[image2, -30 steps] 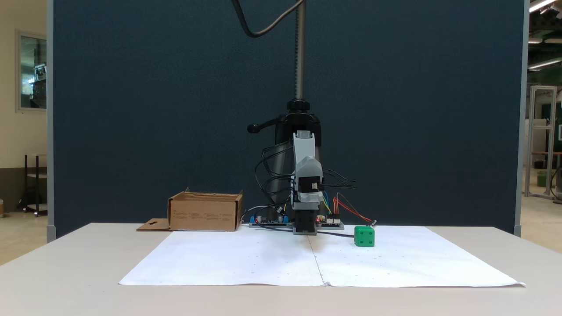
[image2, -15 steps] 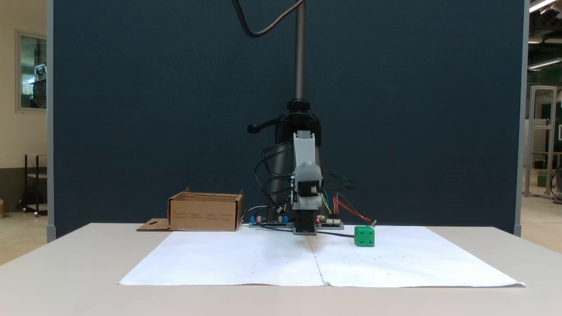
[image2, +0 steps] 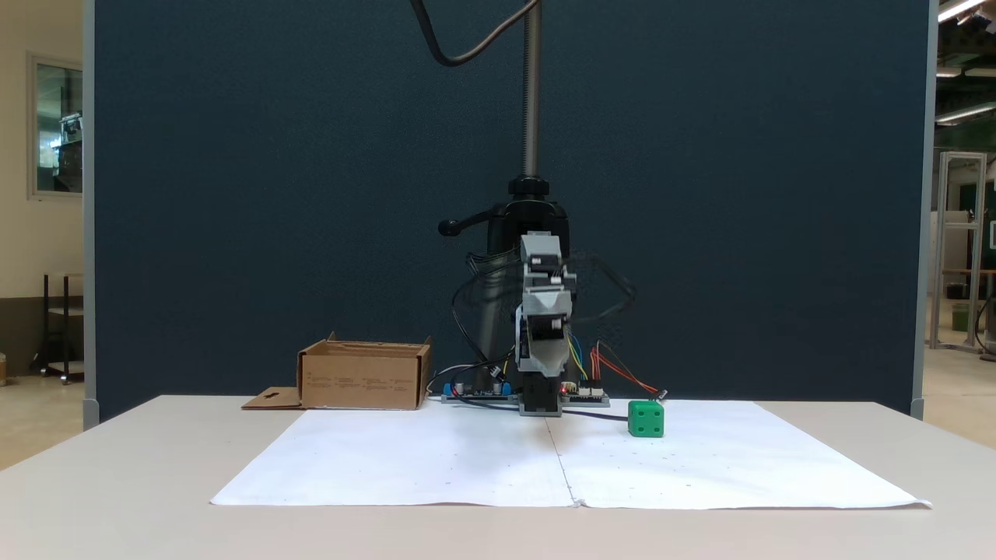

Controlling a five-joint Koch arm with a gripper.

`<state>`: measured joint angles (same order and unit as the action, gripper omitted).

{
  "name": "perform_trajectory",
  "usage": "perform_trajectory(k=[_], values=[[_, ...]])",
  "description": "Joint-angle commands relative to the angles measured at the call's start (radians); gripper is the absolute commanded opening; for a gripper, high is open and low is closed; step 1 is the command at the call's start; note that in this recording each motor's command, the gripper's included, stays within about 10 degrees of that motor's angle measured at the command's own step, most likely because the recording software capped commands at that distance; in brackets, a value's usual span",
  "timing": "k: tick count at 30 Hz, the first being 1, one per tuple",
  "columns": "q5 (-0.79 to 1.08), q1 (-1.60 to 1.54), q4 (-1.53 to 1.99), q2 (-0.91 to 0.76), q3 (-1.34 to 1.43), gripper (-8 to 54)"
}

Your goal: Grasp a green dice and put it in the bin.

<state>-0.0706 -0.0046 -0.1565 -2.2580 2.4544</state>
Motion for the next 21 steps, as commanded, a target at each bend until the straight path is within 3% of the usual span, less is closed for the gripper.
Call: perform_trajectory(k=[1,10,13,21], values=[[0.063,-0.031,0.155,-0.106,-0.103,45.4],[-0.138,-0.121,0.679,0.040,-0.426,43.2],[-0.244,-0.196,0.828,0.034,-0.436,40.5],[-0.512,-0.482,1.242,-0.037,-0.456,40.3]])
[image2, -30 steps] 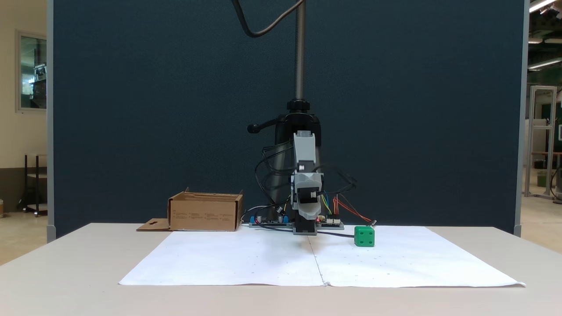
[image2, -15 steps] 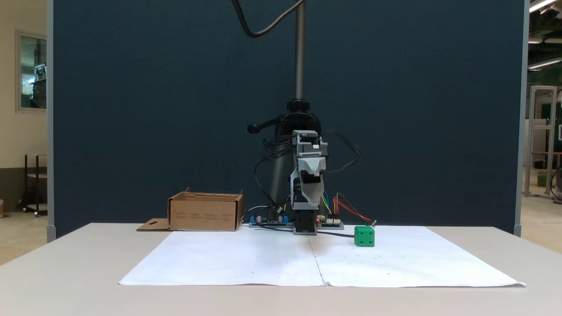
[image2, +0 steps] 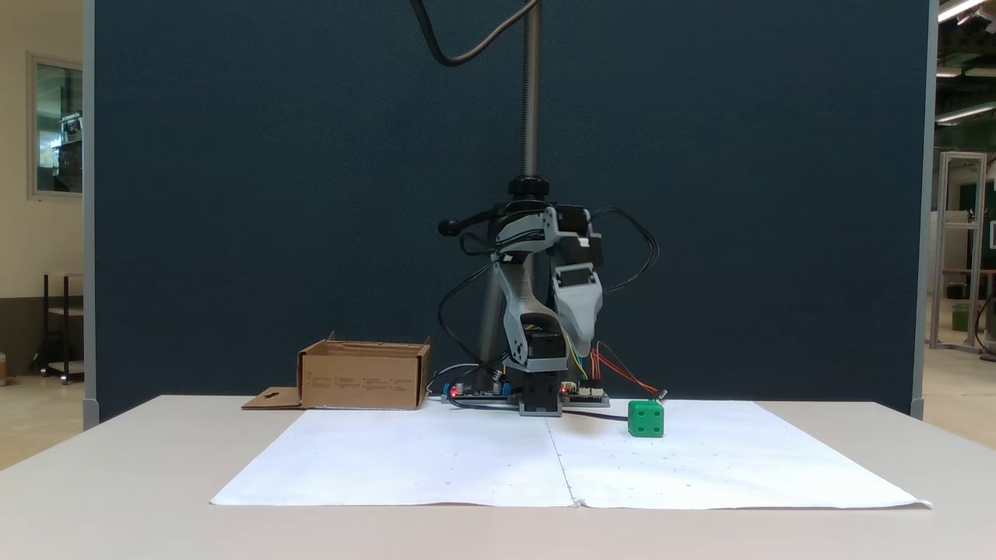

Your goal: Grasp a green dice and put it in the bin.

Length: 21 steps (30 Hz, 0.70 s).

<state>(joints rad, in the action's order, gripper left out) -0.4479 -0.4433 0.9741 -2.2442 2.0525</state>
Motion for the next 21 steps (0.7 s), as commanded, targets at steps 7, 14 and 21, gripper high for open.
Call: perform_trajectory(k=[7,14,21], values=[[-0.349,-0.143,0.140,-0.051,-0.100,38.8],[-0.456,-0.178,0.129,-0.041,-0.158,38.8],[-0.483,-0.285,0.098,-0.017,-0.170,38.8]])
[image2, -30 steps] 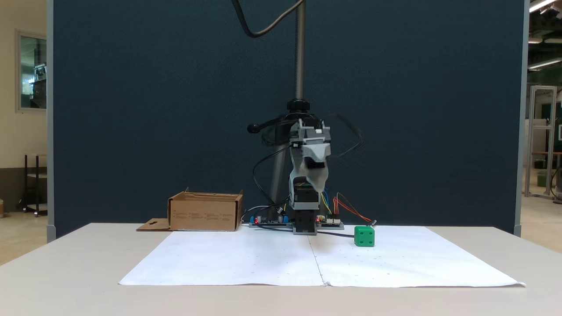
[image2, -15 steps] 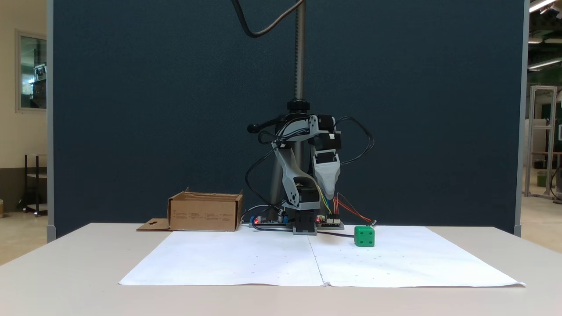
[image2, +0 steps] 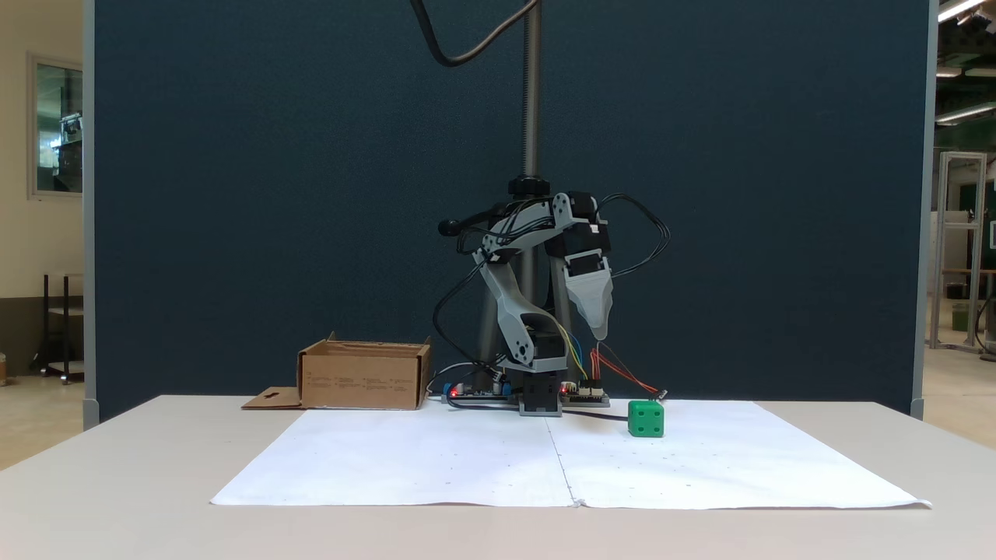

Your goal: Grasp a green dice and put it in the bin.

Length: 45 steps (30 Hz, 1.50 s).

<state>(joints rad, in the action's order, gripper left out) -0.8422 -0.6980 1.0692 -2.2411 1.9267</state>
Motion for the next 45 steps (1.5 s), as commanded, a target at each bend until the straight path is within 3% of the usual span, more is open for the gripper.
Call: perform_trajectory(k=[1,21,27,35,45], values=[[-0.089,-0.048,-0.006,-0.011,-0.044,38.9],[-0.089,-0.201,-0.244,0.325,-0.035,38.9],[-0.092,-0.201,-0.267,0.304,0.002,38.9],[-0.140,-0.201,-0.293,0.117,0.143,39.0],[-0.193,-0.212,-0.347,0.129,0.216,39.0]])
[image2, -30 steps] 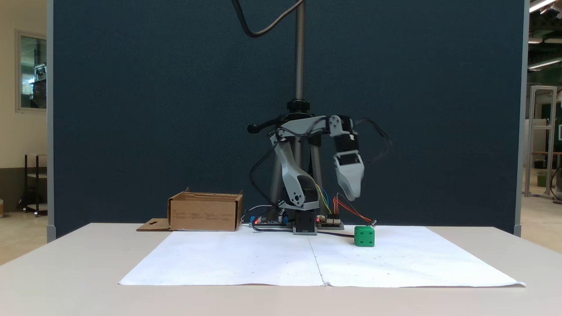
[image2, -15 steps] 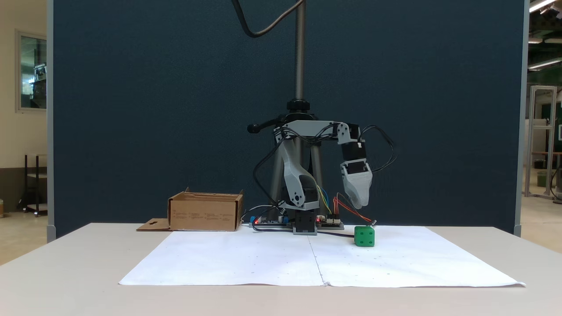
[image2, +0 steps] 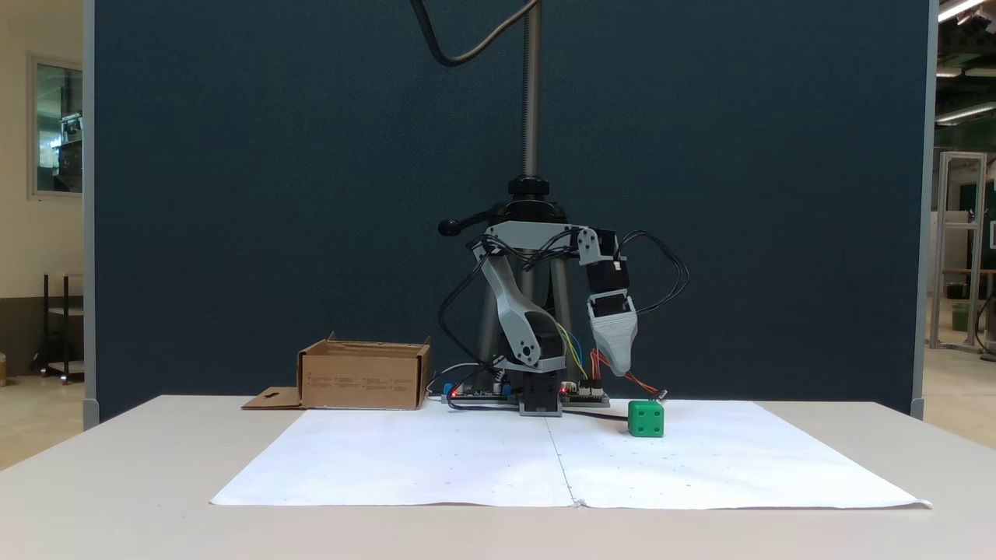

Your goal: Grasp a green dice and put it in the bin.

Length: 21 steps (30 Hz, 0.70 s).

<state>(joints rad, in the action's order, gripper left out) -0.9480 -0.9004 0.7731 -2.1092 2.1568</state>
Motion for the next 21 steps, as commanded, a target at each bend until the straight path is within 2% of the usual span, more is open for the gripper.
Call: perform_trajectory(k=[1,10,21], values=[[-0.089,-0.009,-0.052,0.012,-0.014,38.9],[-0.109,-0.026,-0.132,0.146,-0.014,38.9],[-0.118,-0.064,-0.163,0.206,-0.014,38.9]])
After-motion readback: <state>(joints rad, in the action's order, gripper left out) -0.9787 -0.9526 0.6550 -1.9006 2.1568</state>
